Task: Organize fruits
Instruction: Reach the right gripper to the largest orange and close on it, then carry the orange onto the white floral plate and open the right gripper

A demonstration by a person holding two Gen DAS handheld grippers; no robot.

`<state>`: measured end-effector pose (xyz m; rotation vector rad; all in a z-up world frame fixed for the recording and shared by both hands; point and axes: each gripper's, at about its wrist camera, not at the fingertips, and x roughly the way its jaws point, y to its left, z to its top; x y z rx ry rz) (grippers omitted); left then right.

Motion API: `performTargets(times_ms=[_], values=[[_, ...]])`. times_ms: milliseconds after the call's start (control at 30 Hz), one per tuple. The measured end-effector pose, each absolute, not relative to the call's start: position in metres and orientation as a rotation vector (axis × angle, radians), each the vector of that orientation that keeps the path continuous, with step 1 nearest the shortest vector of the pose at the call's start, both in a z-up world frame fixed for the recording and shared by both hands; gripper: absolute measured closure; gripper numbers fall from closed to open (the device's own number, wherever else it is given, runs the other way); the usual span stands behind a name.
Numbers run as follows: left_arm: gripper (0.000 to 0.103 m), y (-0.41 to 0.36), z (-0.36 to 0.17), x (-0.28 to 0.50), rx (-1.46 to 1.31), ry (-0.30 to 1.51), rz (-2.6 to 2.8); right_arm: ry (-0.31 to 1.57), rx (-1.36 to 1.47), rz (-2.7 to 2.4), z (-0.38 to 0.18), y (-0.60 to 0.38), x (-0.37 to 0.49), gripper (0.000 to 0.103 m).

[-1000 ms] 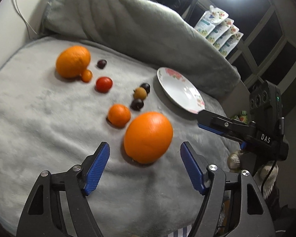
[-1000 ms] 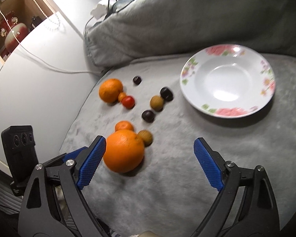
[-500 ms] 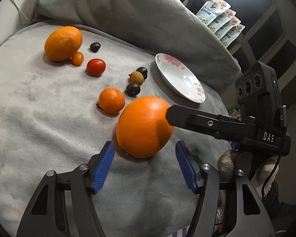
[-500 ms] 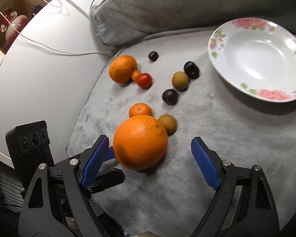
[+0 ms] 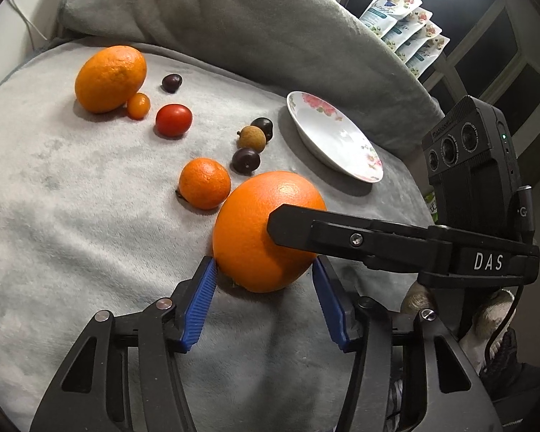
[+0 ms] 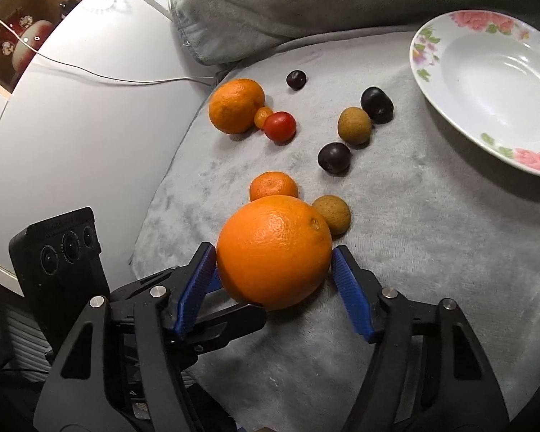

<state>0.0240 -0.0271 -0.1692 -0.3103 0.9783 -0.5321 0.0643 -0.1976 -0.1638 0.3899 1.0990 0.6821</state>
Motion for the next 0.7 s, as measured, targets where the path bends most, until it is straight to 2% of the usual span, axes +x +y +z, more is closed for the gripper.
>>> performTargets(times_ms=[700], values=[[0.049, -0.076, -0.143, 0.042, -0.264, 0.903, -0.605, 0.975, 0.393, 0.597, -0.131, -0.241, 0.066, 0.034]])
